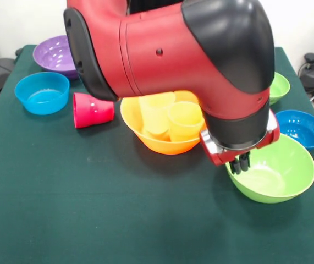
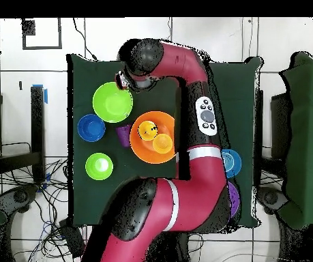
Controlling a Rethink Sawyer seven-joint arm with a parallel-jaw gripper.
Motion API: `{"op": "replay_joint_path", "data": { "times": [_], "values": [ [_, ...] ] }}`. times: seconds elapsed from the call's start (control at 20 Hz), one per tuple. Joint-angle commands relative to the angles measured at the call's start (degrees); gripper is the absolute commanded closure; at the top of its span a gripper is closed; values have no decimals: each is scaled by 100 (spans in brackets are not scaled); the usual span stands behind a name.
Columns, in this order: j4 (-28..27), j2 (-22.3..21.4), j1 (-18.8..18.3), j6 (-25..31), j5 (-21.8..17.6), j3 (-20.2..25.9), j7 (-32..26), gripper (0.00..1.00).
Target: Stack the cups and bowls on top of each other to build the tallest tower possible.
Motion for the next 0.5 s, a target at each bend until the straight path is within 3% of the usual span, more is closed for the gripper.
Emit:
{"op": "replay_joint_path", "data": {
  "times": [0.05, 0.5],
  "values": [
    [369, -300, -22, 722, -14, 126, -592, 100],
    [249, -179, -3, 942, -25, 106, -400, 100]
  ]
}}
